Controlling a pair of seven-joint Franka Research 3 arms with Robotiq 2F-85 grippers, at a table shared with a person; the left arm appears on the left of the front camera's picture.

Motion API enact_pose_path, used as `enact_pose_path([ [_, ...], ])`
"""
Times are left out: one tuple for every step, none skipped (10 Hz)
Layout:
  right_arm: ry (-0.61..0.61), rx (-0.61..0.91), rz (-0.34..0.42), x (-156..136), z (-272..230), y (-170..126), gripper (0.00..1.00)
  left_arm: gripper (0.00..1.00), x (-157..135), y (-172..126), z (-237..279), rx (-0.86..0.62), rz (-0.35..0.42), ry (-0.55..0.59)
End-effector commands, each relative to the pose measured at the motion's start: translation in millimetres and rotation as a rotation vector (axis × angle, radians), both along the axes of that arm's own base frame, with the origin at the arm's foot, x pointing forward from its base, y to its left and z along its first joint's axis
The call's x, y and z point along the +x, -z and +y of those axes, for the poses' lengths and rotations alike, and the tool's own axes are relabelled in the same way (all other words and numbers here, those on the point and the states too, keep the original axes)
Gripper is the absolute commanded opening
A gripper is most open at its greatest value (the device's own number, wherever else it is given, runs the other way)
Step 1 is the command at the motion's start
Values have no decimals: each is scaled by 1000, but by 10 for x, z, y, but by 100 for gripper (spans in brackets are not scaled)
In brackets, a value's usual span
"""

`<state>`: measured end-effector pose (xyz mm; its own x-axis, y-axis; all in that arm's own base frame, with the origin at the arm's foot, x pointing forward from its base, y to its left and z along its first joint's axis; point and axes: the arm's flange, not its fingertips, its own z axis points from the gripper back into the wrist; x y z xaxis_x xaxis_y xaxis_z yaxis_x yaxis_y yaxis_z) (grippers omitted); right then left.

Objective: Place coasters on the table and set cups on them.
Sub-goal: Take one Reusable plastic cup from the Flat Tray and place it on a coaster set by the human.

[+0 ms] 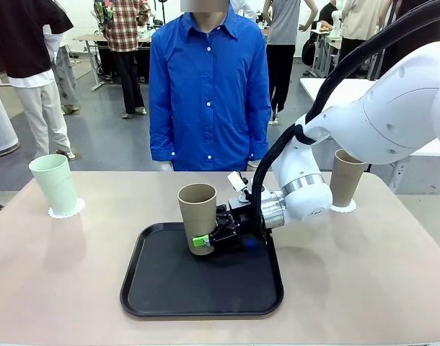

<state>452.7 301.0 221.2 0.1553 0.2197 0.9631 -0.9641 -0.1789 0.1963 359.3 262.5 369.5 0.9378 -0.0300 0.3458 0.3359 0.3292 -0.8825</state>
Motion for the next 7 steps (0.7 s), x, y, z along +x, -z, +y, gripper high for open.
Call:
enact_pose_path([
  [102, -7, 3, -130, -31, -440, 67, 100, -8, -14, 11, 2, -1, -4],
  [143, -15, -14, -177, -46, -732, 67, 100, -8, -14, 11, 2, -1, -4],
  [161, 9, -52, -191, -56, -1036, 67, 100, -8, -14, 11, 2, -1, -4],
  [157, 20, -65, -209, -34, -1311, 67, 100, -8, -14, 11, 2, -1, -4],
  [150, 28, -72, -214, 27, -1573, 67, 100, -8, -14, 11, 2, -1, -4],
  [136, 27, -80, -247, 95, -1841, 67, 100, -8, -14, 11, 2, -1, -4],
  [121, 21, -89, -290, 160, -2024, 67, 100, -8, -14, 11, 2, -1, -4],
])
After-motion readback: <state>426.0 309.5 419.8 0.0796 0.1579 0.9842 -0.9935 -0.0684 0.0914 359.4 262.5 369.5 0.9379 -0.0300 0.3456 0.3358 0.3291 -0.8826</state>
